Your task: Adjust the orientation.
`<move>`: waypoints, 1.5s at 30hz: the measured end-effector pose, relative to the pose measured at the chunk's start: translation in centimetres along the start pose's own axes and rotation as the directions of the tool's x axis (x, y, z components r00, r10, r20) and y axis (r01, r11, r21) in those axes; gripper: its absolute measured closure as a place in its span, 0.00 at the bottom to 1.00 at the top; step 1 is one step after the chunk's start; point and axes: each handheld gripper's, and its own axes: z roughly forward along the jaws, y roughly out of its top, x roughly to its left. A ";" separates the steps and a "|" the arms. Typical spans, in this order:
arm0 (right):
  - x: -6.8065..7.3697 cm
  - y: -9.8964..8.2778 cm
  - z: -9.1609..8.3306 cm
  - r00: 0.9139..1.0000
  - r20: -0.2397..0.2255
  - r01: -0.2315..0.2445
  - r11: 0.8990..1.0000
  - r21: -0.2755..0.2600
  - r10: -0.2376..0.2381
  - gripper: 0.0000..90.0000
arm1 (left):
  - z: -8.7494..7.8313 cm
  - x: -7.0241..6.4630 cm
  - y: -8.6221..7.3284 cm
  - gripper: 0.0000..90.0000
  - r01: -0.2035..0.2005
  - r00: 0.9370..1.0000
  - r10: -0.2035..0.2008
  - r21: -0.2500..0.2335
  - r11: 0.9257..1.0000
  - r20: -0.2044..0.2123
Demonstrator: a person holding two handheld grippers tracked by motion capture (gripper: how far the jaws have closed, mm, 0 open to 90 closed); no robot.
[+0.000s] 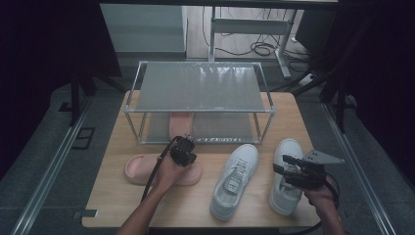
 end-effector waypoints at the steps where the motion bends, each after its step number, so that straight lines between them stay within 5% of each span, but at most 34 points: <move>1: 0.0 0.0 0.0 1.000 0.000 0.001 1.000 0.000 -0.001 0.49 | -0.2 -0.2 -0.4 1.00 0.001 1.000 -0.001 -0.007 1.000 0.007; 16: 0.4 0.1 0.1 1.000 -0.001 0.006 1.000 0.006 -0.006 0.49 | -3.4 -2.9 -7.3 1.00 -0.038 0.995 0.043 -0.057 0.998 0.085; 26: 0.5 0.1 0.1 1.000 0.001 0.008 1.000 0.003 -0.008 0.49 | -5.4 -3.7 -10.9 1.00 -0.037 0.995 0.043 -0.071 0.997 0.088; 38: 0.5 0.1 0.1 1.000 0.001 0.009 1.000 0.004 -0.009 0.49 | -6.4 -3.3 -11.6 1.00 -0.024 0.995 0.034 -0.108 0.994 0.090; 45: 0.5 0.1 0.2 1.000 0.001 0.008 1.000 0.005 -0.008 0.49 | -9.7 -1.5 -12.0 1.00 0.035 0.997 -0.020 -0.203 0.978 0.077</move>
